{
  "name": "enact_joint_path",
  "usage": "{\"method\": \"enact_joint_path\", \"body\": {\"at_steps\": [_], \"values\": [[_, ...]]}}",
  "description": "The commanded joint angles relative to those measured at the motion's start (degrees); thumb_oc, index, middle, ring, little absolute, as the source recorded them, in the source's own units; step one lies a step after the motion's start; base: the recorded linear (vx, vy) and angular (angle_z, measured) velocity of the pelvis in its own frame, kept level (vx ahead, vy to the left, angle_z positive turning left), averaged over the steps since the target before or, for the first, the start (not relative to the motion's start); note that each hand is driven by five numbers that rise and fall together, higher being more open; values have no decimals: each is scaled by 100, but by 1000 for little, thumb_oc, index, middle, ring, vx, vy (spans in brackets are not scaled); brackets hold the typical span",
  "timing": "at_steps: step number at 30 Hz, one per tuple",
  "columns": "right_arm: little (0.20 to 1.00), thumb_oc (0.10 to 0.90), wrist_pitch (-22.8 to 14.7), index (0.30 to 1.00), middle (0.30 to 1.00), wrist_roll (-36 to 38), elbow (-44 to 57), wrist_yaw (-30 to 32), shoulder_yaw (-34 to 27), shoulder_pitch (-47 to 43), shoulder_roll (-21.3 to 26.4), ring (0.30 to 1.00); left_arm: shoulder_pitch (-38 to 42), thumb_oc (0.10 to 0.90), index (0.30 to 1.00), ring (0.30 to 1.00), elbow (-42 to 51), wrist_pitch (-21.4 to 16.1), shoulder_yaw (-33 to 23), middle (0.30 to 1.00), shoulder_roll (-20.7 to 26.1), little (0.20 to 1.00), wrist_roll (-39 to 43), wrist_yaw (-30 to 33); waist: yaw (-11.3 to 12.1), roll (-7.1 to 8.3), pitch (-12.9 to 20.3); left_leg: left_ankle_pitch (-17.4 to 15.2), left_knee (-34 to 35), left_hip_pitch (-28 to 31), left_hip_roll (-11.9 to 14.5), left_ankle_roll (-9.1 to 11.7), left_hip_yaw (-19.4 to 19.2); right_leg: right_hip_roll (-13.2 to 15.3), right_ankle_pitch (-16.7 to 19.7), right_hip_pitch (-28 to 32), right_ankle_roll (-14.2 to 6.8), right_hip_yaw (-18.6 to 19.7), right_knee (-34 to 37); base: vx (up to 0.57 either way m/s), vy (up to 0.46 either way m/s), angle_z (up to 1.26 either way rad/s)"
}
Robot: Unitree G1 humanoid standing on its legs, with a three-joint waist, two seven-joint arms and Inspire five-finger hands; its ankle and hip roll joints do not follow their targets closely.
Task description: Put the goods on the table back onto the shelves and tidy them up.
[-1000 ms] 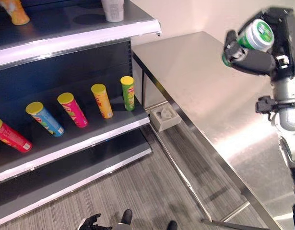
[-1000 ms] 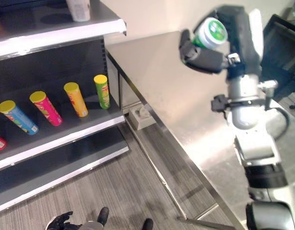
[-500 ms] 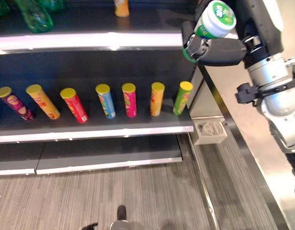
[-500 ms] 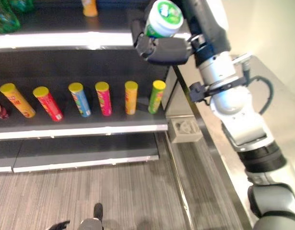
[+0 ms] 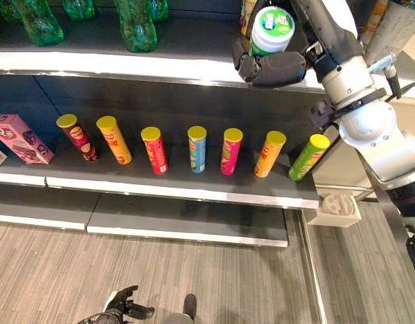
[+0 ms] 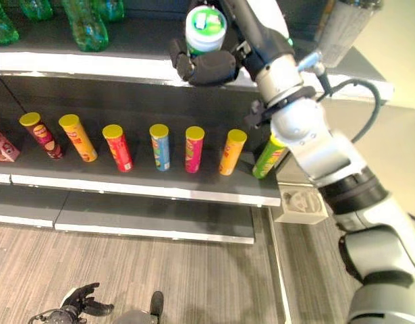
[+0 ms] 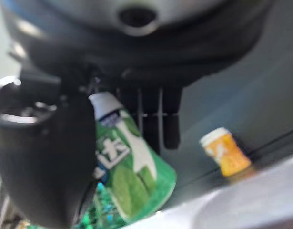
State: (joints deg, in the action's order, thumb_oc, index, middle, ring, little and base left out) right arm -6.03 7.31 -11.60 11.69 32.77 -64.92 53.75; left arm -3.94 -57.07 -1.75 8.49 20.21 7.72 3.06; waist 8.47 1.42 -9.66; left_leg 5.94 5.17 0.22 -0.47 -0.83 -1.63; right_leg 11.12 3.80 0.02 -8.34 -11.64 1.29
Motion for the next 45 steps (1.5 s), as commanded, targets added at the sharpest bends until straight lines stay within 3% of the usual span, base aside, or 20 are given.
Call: {"method": "enact_joint_path", "body": {"at_steps": [1, 15, 21, 45], "values": [[300, 400, -169, 300, 300, 103, -216, 394, -53, -1154, 128, 300, -105, 800, 900, 900, -70, -178, 179, 900, 122, 900, 284, 24, 287, 161, 460, -529, -17, -31, 75, 412, 251, 68, -70, 62, -187, -192, 65, 163, -115, 54], [300, 400, 51, 300, 300, 19, -1469, 642, -206, -1214, -271, 300, -189, 800, 900, 900, -232, -101, 333, 900, -34, 900, 413, 98, 584, 320, 591, -490, -17, -109, 214, 580, 777, -4, -235, 554, -112, -950, 268, 73, -74, 27], [300, 400, 105, 300, 300, -30, -1768, 695, -154, -1279, -265, 300, -159, 800, 900, 900, -198, -107, 403, 900, -20, 900, 378, 124, 647, 350, 598, -483, -17, -159, 209, 588, 864, 21, -235, 589, -121, -1085, 293, 25, -15, 12], [300, 400, 76, 300, 300, 111, -1910, 558, -16, -1181, -415, 300, -160, 800, 900, 900, -72, -144, 483, 900, 15, 900, 216, 159, 395, 364, 600, -607, -17, -52, 208, 549, 634, 113, -160, 587, -164, -981, 335, 2, 2, 0]]}}
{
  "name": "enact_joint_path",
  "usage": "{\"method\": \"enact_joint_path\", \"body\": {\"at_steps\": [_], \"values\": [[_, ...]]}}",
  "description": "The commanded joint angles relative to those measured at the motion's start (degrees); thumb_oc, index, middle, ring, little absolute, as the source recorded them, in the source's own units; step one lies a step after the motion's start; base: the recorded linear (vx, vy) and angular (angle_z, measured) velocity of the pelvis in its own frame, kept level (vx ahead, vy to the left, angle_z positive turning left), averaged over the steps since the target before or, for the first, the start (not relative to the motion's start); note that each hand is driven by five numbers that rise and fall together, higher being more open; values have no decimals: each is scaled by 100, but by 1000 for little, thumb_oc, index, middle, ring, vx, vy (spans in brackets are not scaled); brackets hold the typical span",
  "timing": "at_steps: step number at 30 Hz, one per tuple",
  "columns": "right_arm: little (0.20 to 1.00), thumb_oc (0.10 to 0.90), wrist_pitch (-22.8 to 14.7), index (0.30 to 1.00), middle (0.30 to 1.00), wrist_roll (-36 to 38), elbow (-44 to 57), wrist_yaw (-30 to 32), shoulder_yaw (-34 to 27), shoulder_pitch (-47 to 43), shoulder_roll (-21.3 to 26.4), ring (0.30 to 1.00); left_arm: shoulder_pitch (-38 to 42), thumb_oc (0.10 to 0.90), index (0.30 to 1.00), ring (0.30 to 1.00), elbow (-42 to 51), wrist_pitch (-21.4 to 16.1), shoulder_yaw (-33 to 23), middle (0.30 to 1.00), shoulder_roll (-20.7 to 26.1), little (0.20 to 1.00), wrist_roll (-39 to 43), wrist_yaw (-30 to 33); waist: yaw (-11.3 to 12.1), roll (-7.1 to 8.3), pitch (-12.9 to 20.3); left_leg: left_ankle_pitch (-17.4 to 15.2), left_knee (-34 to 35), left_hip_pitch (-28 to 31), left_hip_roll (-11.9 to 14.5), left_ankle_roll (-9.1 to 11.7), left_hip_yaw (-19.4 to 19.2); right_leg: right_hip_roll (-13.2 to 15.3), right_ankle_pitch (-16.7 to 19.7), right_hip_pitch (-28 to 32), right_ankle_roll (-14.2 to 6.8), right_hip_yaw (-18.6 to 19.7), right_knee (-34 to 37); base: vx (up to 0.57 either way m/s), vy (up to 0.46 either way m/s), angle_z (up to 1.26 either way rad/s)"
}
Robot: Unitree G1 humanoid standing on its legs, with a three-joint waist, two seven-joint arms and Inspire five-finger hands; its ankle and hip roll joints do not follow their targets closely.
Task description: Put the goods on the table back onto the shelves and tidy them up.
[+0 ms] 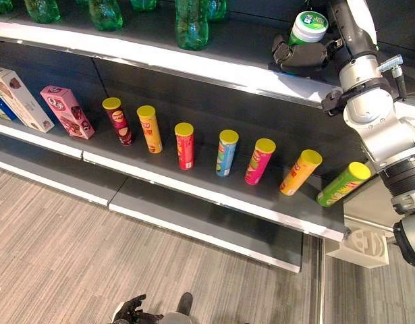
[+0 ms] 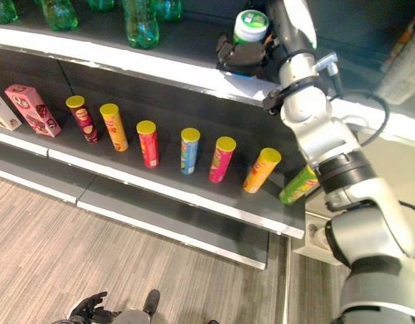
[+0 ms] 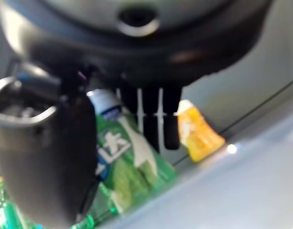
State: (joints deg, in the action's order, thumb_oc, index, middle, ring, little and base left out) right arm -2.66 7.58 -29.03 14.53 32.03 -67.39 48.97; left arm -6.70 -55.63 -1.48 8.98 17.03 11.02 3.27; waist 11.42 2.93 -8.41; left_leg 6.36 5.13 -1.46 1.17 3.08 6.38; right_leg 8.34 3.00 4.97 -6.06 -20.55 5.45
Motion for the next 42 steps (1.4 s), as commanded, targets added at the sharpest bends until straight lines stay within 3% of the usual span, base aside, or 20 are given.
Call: {"method": "enact_joint_path", "body": {"at_steps": [1, 16, 17, 19, 20, 33, 37, 42], "values": [[300, 400, -268, 300, 300, 92, -161, 270, 80, -944, 68, 300, 110, 800, 900, 900, -209, -169, 433, 900, 334, 900, -110, 133, 93, 211, 471, -649, -12, 120, 45, 158, -172, 391, -78, 91, -392, -81, -82, -4, 4, -9], [300, 400, -322, 300, 300, 364, -96, 74, 234, -965, 19, 300, 83, 800, 900, 900, -197, -175, 437, 900, 335, 900, -113, 135, 39, 243, 468, -674, -12, 164, 57, 169, -242, 391, -49, 85, -388, -26, -79, -1, 1, -1], [342, 428, -325, 342, 342, 367, -132, 90, 238, -987, 13, 342, 84, 800, 900, 900, -197, -173, 442, 900, 337, 900, -112, 135, 43, 244, 468, -675, -12, 165, 60, 169, -243, 392, -48, 84, -388, -26, -81, 0, 0, 0], [662, 642, -319, 662, 662, 365, -173, 104, 223, -997, -14, 662, 81, 800, 900, 900, -181, -175, 448, 900, 341, 900, -111, 138, 45, 241, 464, -678, -12, 164, 58, 168, -244, 395, -42, 83, -393, -18, -78, 0, 0, 0], [900, 800, -305, 900, 900, 341, -200, 119, 208, -998, -36, 900, 74, 800, 900, 900, -169, -171, 456, 900, 346, 900, -115, 132, 46, 238, 459, -678, -12, 165, 62, 167, -246, 397, -40, 81, -392, -20, -80, 0, 0, 0], [900, 800, -332, 900, 900, 293, -53, 290, 147, -1134, -25, 900, 147, 800, 900, 900, -215, -172, 439, 900, 371, 900, -136, 140, 10, 257, 461, -703, -12, 191, 72, 165, -309, 408, -5, 65, -410, 28, -71, 0, 0, 0], [900, 800, -416, 900, 900, 154, 1066, 523, -288, -887, 312, 900, 139, 800, 900, 900, -219, -132, 334, 900, 338, 900, -168, 166, -78, 239, 475, -723, -12, 201, 76, 155, -330, 405, -7, 52, -417, 54, -66, 2, 2, -1], [900, 800, -820, 900, 900, 34, 3556, 488, -1576, 334, 548, 900, 127, 800, 900, 900, -336, -46, 28, 900, 253, 900, -322, 217, -286, 177, 496, -761, -12, 238, 108, 142, -454, 400, -10, -22, -424, 181, -90, -11, -19, -10]]}}
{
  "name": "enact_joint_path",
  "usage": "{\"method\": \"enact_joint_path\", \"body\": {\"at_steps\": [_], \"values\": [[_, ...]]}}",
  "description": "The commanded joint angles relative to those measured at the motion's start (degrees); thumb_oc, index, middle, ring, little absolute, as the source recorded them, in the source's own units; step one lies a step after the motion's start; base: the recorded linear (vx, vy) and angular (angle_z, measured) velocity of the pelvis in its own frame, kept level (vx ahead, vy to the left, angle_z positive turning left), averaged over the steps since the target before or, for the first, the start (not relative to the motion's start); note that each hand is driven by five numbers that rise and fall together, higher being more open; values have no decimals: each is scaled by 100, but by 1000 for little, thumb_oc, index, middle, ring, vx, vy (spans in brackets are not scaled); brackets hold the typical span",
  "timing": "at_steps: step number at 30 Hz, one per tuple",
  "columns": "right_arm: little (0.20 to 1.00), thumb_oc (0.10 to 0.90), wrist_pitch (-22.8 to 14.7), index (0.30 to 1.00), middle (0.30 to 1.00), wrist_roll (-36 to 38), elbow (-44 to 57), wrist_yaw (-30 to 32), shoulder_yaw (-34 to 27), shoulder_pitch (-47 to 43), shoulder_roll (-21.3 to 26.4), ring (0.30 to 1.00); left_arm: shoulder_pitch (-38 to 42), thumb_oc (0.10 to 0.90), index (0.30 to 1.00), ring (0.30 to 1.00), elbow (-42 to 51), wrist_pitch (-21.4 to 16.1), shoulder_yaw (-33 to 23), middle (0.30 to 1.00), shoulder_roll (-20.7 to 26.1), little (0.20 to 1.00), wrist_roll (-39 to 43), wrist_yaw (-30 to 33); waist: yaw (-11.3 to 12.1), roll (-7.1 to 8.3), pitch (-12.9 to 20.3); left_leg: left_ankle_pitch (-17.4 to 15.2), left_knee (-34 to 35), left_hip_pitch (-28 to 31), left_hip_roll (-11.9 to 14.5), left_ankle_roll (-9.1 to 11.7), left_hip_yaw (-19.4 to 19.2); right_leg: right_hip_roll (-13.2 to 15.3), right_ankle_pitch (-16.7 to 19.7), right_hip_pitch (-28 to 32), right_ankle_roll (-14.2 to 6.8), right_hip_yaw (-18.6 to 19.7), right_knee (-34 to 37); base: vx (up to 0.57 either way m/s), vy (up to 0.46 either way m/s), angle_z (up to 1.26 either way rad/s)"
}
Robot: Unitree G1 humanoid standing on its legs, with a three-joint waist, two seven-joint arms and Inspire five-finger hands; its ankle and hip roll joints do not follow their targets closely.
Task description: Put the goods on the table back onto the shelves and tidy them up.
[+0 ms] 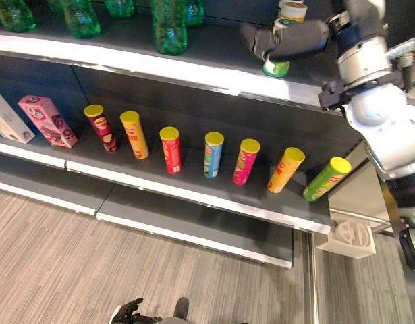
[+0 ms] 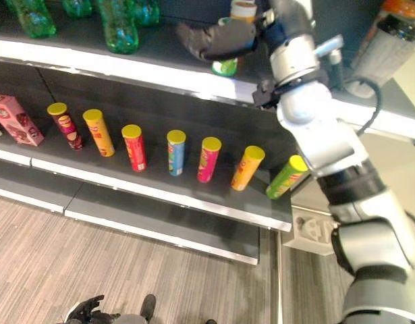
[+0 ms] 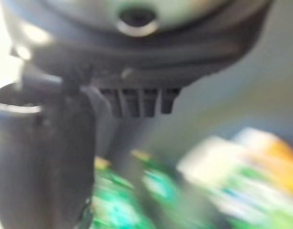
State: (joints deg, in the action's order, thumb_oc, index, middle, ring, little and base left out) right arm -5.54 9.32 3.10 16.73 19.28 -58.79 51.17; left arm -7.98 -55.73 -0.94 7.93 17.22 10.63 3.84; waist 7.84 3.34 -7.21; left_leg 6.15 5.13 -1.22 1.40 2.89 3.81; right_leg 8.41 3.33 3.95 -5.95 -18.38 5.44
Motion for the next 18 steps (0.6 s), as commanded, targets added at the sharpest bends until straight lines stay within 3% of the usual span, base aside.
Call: {"method": "enact_joint_path", "body": {"at_steps": [1, 7, 10, 15, 18], "values": [[900, 800, -563, 900, 900, -73, 624, 155, -383, -351, 239, 900, 249, 800, 900, 900, -347, -90, 130, 900, 226, 900, -334, 156, 44, 123, 388, -750, -13, 230, 94, 159, -231, 390, -42, 71, -429, -2, -90, -27, -32, -7], [900, 800, -715, 900, 900, 815, 1362, -666, -346, 742, -519, 900, 267, 800, 900, 900, -203, -98, 107, 900, 174, 900, -320, 110, -109, 15, 433, -766, -13, 364, 185, 185, -474, 332, -48, 61, -392, 188, -80, -31, -22, -33], [900, 800, -794, 900, 900, 1592, 2010, -1487, -252, 1977, -1216, 900, 299, 800, 900, 900, 29, -111, 114, 900, 49, 900, -310, 60, -293, -118, 419, -785, -13, 438, 269, 209, -644, 288, -26, 13, -370, 318, -44, -48, -23, -27], [900, 800, -735, 900, 900, 1442, 2333, -2022, -238, 3491, -1569, 900, 232, 800, 900, 900, 227, -170, 2, 900, -47, 900, -468, -6, -504, -309, 314, -817, -13, 516, 360, 220, -860, 225, -42, -71, -362, 523, -44, -36, -2, -34], [900, 800, -530, 900, 900, 1172, 1809, -2361, -152, 4990, -1778, 900, 196, 800, 900, 900, 100, -209, -15, 900, -153, 900, -620, -90, -678, -378, 228, -819, -13, 577, 401, 222, -955, 201, -36, -95, -357, 629, -44, -28, -7, -31]]}}
